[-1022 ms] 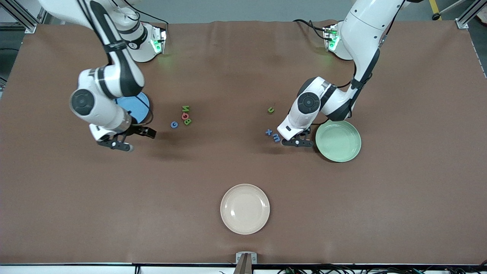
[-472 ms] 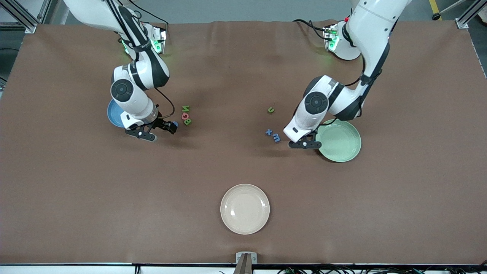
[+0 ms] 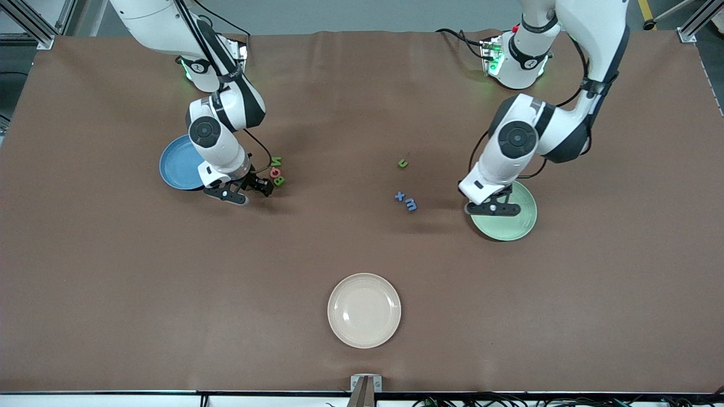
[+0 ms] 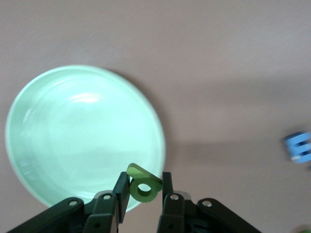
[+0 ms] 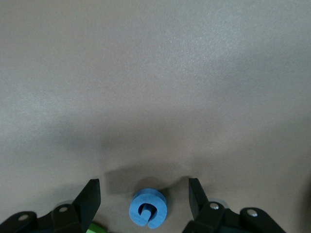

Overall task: Sort uppercase to blue plate, lowercase to green plate
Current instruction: 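Carry letter d with the left gripper while the right gripper carries letter c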

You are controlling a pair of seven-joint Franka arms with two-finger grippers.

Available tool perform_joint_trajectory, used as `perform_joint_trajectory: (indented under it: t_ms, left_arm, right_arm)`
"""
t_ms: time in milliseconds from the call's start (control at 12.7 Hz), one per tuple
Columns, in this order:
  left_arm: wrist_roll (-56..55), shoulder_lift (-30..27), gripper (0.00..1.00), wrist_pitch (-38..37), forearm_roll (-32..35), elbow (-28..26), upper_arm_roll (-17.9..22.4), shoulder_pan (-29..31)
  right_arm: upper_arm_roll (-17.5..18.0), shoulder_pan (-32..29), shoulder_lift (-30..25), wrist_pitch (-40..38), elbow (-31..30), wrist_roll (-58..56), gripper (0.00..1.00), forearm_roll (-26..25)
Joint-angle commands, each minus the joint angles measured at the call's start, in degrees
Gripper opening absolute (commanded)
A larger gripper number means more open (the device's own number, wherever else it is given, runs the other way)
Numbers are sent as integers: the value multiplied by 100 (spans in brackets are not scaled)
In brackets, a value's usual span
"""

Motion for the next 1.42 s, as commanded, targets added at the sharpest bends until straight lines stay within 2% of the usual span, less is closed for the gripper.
perform_joint_trajectory:
  t_ms: [0,314,786,865,943,1022,1101,1258,1337]
  left_arm:
    - [364,-273,12,543,174,-730,-38,389]
    - [400,-177,13,1212,500,-1240,-29,601]
    - [400,-10,17,1547,632,-1452,-20,618]
    - [400,-9,20,1547,632,-1452,-20,653]
    - [400,-1,26,1547,684,-1443,-29,671]
    - [417,-9,44,1547,693,-1426,-29,680]
    - [479,-18,49,1547,693,-1408,-29,671]
    - [602,-53,80,1530,693,-1321,-29,671]
    - [550,-88,92,1521,693,-1242,-38,671]
  right_arm:
    - [-55,42,-29,32,-56,95,78,38]
    - [-47,68,-37,23,-127,139,78,38]
    - [-47,253,-29,-21,-136,411,75,38]
    - [-47,253,-37,-38,-136,403,71,38]
    - [-47,253,-29,-56,-136,411,67,38]
    - [-47,244,-29,-82,-136,403,61,38]
    - [-47,235,-29,-152,-127,403,54,38]
    - [-47,201,-37,-179,-136,403,28,38]
    - [-47,174,-55,-257,-127,376,15,38]
